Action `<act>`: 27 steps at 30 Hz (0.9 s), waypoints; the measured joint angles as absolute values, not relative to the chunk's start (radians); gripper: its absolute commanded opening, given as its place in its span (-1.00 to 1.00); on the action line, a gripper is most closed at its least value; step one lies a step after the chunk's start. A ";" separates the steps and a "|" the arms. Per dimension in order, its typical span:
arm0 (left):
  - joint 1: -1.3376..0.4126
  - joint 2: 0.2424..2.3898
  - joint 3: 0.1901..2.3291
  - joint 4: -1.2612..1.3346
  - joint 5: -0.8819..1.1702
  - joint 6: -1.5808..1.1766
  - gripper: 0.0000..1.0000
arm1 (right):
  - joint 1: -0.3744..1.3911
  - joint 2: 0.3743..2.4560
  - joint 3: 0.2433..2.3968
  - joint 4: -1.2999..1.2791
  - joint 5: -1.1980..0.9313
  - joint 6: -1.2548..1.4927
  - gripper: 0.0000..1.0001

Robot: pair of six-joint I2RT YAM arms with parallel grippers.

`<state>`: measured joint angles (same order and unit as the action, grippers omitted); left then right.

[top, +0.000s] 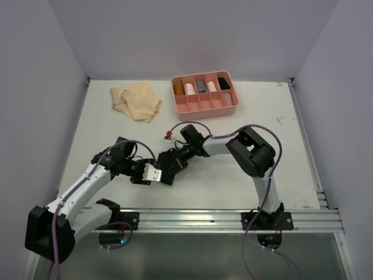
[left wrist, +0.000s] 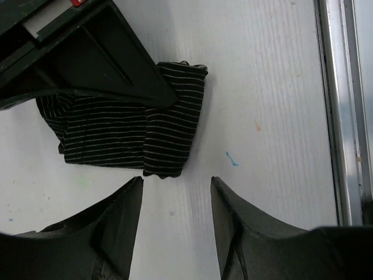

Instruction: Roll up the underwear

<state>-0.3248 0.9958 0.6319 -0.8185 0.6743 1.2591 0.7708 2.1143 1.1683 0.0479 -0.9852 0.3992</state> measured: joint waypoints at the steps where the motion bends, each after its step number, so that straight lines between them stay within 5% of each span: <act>1: -0.354 0.996 0.615 -0.785 0.662 1.251 0.07 | 0.769 2.119 1.168 0.052 -0.991 0.405 -1.00; 12: -0.592 1.083 0.518 -0.500 0.529 1.188 -0.02 | 0.753 2.155 1.186 0.062 -1.048 0.438 -1.00; 15: -0.615 1.129 0.506 -0.453 0.495 1.188 -0.40 | 0.751 2.156 1.187 0.061 -1.046 0.439 -0.93; 18: -0.617 1.161 0.508 -0.424 0.484 1.189 -0.80 | 0.744 2.155 1.187 0.052 -1.039 0.443 -0.57; 21: -0.618 1.193 0.525 -0.423 0.484 1.179 -1.00 | 0.734 2.148 1.187 0.033 -1.025 0.447 -0.15; 27: -0.617 1.310 0.606 -0.429 0.515 1.161 -1.00 | 0.692 2.051 1.188 -0.088 -0.922 0.424 0.32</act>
